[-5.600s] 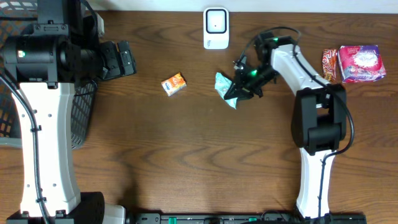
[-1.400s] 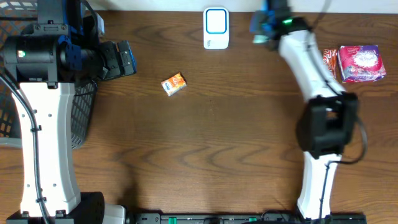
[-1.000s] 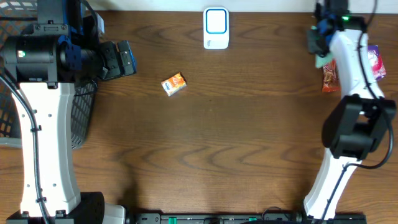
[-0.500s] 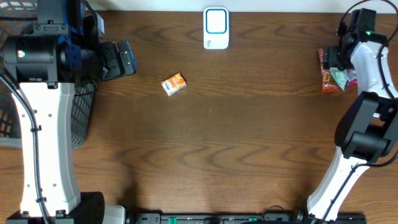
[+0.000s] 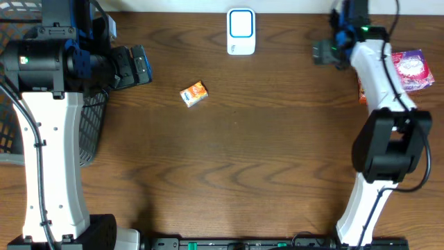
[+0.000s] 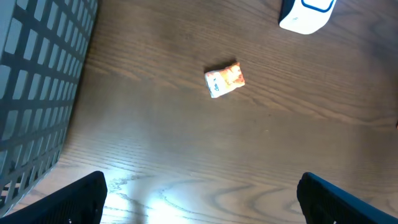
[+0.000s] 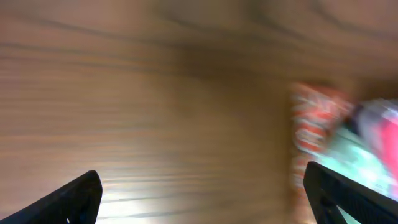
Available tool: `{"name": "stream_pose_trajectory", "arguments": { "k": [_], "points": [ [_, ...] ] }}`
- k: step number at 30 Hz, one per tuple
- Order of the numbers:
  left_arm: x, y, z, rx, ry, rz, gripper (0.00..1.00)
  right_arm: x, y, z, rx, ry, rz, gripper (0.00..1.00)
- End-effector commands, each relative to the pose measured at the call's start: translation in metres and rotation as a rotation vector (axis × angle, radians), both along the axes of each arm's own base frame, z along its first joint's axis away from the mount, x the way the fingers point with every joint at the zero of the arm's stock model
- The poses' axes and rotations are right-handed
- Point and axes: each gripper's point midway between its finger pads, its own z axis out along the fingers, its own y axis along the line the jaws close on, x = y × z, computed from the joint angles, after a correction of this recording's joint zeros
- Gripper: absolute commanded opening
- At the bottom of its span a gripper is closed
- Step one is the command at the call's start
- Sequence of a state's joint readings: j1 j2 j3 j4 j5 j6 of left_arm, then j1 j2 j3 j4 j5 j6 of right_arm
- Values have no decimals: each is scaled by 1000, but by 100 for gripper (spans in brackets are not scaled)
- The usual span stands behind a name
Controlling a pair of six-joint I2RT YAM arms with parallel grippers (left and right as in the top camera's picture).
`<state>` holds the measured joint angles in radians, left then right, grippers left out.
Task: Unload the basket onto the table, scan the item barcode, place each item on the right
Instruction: 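Reach the right gripper to the orange packet and grasp it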
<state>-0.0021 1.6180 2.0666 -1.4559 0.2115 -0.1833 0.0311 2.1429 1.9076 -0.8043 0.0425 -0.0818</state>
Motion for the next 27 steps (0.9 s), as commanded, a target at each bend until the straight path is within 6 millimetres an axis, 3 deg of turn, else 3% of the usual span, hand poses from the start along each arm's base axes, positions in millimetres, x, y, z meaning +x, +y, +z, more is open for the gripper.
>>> {"name": "stream_pose_trajectory", "arguments": {
  "k": [1, 5, 14, 16, 18, 21, 27],
  "points": [
    [1, -2, -3, -10, 13, -2, 98, -9, 98, 49, 296, -74, 237, 99],
    [1, -2, -3, -10, 13, -2, 98, -33, 192, 42, 507, 0, 423, 99],
    [1, -2, -3, -10, 13, -2, 98, -73, 308, -40, 694, 311, 163, 99],
    [1, -2, -3, -10, 13, -2, 98, -83, 324, -53, 715, 367, 103, 90],
    [1, -2, -3, -10, 13, -2, 98, -93, 337, -62, 726, 408, 68, 66],
    [1, -2, -3, -10, 13, -2, 98, -102, 353, -69, 730, 430, 56, 48],
    [1, -2, -3, -10, 13, -2, 98, -111, 362, -79, 714, 452, -99, 40]
  ]
}}
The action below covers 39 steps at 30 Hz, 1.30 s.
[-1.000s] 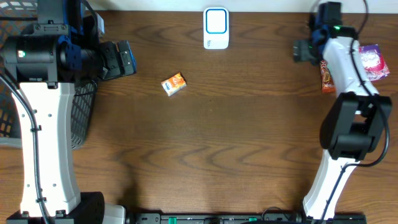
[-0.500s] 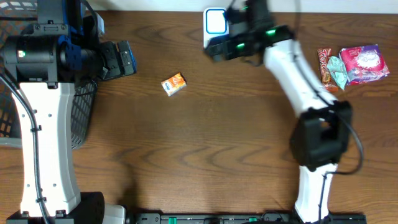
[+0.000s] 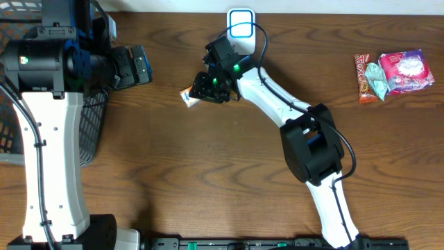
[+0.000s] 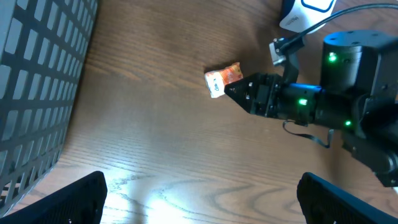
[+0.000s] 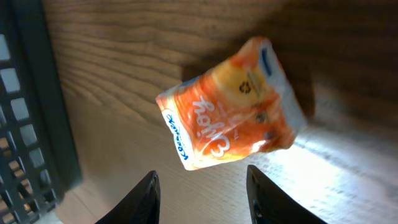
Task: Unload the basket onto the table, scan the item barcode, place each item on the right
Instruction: 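Reach the right gripper to the orange packet and grasp it, then hold the orange packet up in front of the scanner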
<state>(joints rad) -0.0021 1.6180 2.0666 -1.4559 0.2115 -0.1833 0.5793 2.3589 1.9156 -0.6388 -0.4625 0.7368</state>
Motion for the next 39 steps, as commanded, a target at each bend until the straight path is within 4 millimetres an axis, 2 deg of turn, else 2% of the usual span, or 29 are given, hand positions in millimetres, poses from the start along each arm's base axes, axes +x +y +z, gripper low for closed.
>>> {"name": "stream_pose_trajectory", "arguments": {
  "k": [1, 3, 16, 20, 24, 26, 29, 31, 35, 39],
  "points": [
    [1, -2, -3, -10, 13, -2, 98, 2, 0, -3, -31, 60, -149, 41],
    [1, -2, -3, -10, 13, -2, 98, 2, -1, -6, -51, 63, -190, 47],
    [1, -2, -3, -10, 13, -2, 98, 4, 0, -19, -129, 61, -367, 47],
    [1, -2, -3, -10, 13, -2, 98, 8, 2, -30, -130, 57, -371, 46],
    [1, -2, -3, -10, 13, -2, 98, 6, 1, -51, -150, 80, -367, 45],
    [1, -2, -3, -10, 13, -2, 98, 4, 0, -58, -164, 82, -353, 39],
    [1, -2, -3, -10, 13, -2, 98, 6, -2, -58, -177, 35, -276, 15],
    [1, -2, -3, -10, 13, -2, 98, 4, 1, -55, -167, 6, -186, 8],
    [1, -2, -3, -10, 13, -2, 98, -9, 12, -45, -66, -47, 102, 3],
    [1, -2, -4, -10, 14, -2, 98, -39, 27, -14, 220, -118, 494, 7]
  ]
}}
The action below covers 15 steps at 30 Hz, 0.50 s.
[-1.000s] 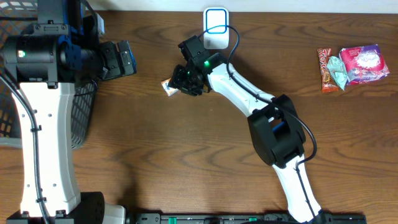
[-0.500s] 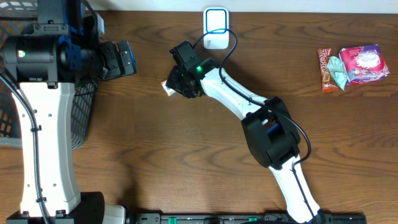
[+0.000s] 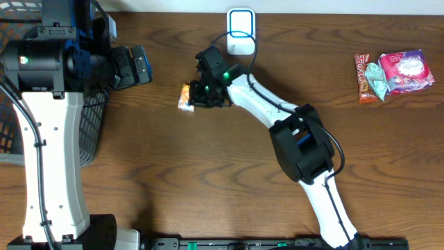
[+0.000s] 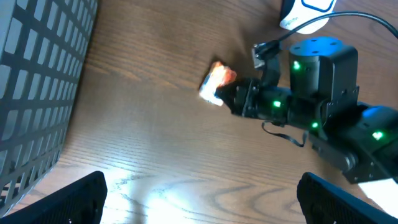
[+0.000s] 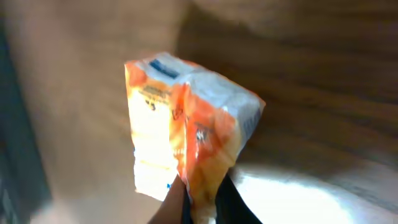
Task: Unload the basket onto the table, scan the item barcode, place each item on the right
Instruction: 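Hold the orange packet up in front of the scanner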
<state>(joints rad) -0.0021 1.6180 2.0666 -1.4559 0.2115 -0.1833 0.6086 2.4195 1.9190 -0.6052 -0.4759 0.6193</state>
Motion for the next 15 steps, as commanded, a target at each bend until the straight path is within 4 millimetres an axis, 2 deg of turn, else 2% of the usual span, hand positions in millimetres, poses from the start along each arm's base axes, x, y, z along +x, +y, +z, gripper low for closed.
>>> {"name": "stream_pose_trajectory", "arguments": {
  "k": [1, 4, 5, 7, 11, 15],
  "points": [
    [1, -2, -3, -10, 13, -2, 98, -37, 10, 23, 308, -63, 452, 7],
    [1, -2, -3, -10, 13, -2, 98, -51, -10, 39, 446, -21, 539, 10],
    [1, -2, -3, -10, 13, -2, 98, -52, -20, 39, 445, 11, 525, 10],
    [1, -2, -3, -10, 13, -2, 98, -50, -41, 36, 429, 67, 488, 1],
    [1, -2, -3, -10, 13, -2, 98, -50, -79, 36, 418, 123, 460, 1],
    [1, -2, -3, -10, 13, -2, 98, -51, -105, 34, 394, 150, 446, 1]
  ]
}}
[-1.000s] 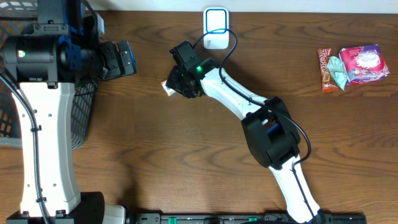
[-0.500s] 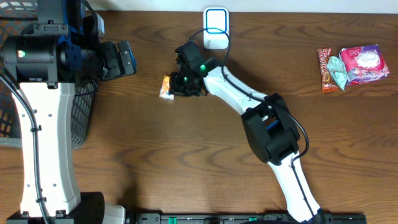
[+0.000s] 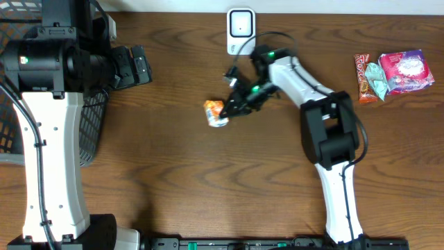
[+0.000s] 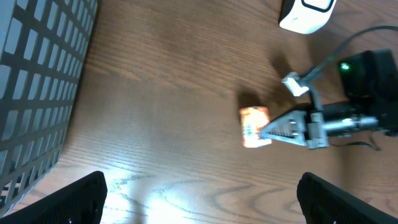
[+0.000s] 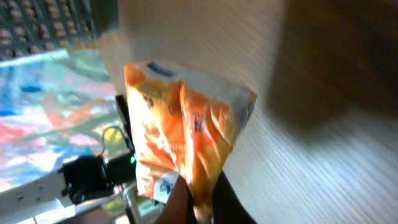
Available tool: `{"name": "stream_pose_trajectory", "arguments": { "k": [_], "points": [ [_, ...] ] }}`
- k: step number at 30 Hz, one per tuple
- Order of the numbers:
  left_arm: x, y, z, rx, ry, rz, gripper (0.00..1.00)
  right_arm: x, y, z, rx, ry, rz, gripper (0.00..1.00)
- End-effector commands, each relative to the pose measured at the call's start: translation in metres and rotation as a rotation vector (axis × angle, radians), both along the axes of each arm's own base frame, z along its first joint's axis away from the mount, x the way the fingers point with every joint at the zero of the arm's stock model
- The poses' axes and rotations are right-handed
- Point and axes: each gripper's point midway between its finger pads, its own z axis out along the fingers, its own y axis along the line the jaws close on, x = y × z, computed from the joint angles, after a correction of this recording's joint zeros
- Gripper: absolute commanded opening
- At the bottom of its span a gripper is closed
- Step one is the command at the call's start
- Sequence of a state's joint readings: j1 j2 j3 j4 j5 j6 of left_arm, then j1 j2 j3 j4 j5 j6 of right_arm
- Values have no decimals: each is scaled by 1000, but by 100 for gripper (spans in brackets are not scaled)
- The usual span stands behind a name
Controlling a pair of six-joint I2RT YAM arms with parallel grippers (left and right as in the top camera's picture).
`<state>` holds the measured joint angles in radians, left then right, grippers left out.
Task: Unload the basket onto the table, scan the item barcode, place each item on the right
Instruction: 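Hold the orange packet up in front of the scanner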
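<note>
A small orange tissue packet (image 3: 214,112) hangs below and a little left of the white barcode scanner (image 3: 240,29), which stands at the table's back edge. My right gripper (image 3: 228,110) is shut on the packet's right side. In the right wrist view the packet (image 5: 184,132) fills the centre, pinched between the dark fingers (image 5: 176,200). The left wrist view shows the packet (image 4: 253,126), the right gripper (image 4: 271,129) holding it, and the scanner (image 4: 303,15) at the top. My left gripper (image 4: 202,200) is open with nothing between its fingers, and hangs high at the left.
A black wire basket (image 3: 91,130) stands at the left edge, under the left arm. Several snack packets (image 3: 393,73) lie at the back right. The scanner's cable (image 3: 244,46) runs from the scanner towards the right arm.
My right gripper, still shut on the orange packet, has moved right and towards the table's front. The wrist has turned, so the packet now faces a different way. The left arm is unmoved.
The packet lay on the table left of the scanner while my right gripper was at the back right near the snacks. Then the gripper stood open at the packet. Then it was shut on it, tilting it up. Now it holds the packet below the scanner.
</note>
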<state>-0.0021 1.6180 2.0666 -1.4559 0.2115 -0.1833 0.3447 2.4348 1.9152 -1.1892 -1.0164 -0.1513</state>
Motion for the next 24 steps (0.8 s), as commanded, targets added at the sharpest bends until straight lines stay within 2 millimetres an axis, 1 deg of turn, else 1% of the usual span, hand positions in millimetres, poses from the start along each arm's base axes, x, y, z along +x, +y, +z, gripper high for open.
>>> {"name": "stream_pose_trajectory", "arguments": {
  "k": [1, 4, 6, 8, 9, 11, 13, 15, 16, 18, 20, 24],
  "points": [
    [1, -2, -3, -10, 13, -2, 98, 3, -9, 0, 53, -60, 34, 1],
    [1, -2, -3, -10, 13, -2, 98, 14, -22, -6, -39, -33, -20, 1],
    [1, -2, -3, -10, 13, -2, 98, 26, -32, -9, -141, -81, -32, 1],
    [1, -2, -3, -10, 13, -2, 98, 45, -49, -14, -329, -144, -72, 1],
    [1, -2, -3, -10, 13, -2, 98, 59, -60, -13, -442, -196, -105, 1],
    [1, -2, -3, -10, 13, -2, 98, 85, -76, -1, -607, -323, -155, 1],
    [1, -2, -3, -10, 13, -2, 98, 112, -93, 18, -760, -472, -206, 1],
    [1, -2, -3, -10, 13, -2, 98, 140, -111, 42, -925, -638, -262, 1],
    [1, -2, -3, -10, 13, -2, 98, 161, -125, 62, -1051, -765, -320, 1],
    [1, -2, -3, -10, 13, -2, 98, 184, -136, 84, -1178, -913, -392, 1],
    [1, -2, -4, -10, 14, -2, 98, 203, -137, 102, -1257, -1056, -395, 1],
    [1, -2, -3, -10, 13, -2, 98, 232, -114, 111, -1245, -1258, -307, 1]
  ]
}}
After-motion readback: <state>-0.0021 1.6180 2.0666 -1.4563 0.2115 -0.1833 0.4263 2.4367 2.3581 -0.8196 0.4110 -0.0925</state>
